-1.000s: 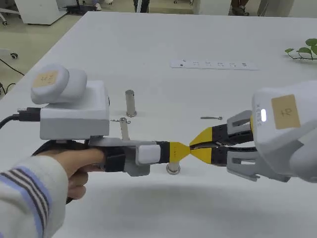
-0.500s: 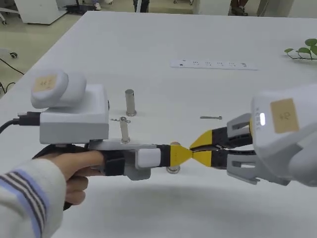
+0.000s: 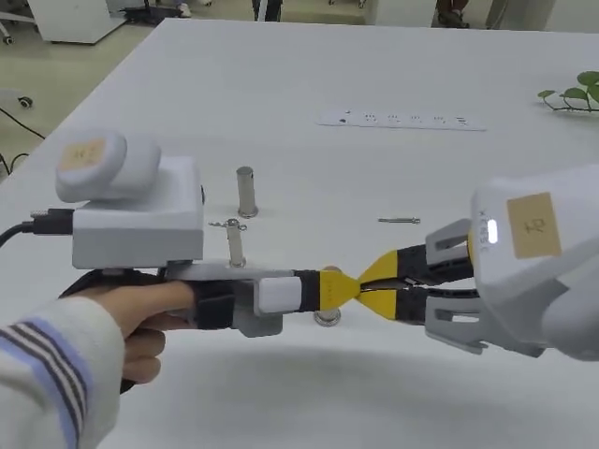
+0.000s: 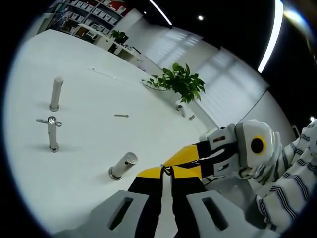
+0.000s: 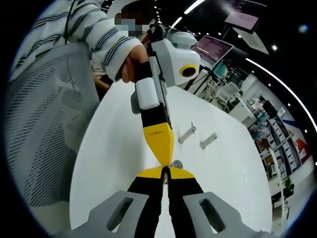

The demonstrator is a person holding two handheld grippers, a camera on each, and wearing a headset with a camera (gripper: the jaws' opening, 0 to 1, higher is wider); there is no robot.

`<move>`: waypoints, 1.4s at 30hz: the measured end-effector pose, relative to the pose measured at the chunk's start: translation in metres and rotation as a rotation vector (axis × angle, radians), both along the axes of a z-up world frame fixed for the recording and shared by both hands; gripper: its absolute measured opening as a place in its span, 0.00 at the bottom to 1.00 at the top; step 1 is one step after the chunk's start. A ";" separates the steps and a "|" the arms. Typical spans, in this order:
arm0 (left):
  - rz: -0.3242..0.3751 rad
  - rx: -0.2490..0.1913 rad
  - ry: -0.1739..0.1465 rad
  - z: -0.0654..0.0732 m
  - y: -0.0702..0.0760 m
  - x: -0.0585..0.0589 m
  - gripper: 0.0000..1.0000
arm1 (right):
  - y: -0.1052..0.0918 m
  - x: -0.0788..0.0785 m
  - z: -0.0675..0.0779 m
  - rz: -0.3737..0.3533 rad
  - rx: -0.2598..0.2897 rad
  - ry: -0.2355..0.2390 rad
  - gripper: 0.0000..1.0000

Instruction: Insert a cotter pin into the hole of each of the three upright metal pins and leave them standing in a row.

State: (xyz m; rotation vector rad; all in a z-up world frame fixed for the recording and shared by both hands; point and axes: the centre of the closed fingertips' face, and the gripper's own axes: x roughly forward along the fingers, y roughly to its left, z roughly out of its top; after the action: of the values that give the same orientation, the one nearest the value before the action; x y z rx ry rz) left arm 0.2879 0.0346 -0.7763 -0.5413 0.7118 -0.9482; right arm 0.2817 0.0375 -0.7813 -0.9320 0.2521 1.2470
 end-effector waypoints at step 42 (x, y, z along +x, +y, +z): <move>-0.071 0.052 0.011 -0.001 0.006 -0.011 0.01 | 0.003 -0.007 0.001 0.019 0.066 0.041 0.13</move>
State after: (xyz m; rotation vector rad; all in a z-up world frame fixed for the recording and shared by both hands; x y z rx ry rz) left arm 0.2769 0.0408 -0.7777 -0.4790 0.7679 -0.9907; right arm 0.2751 0.0407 -0.7799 -0.8550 0.2334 1.2855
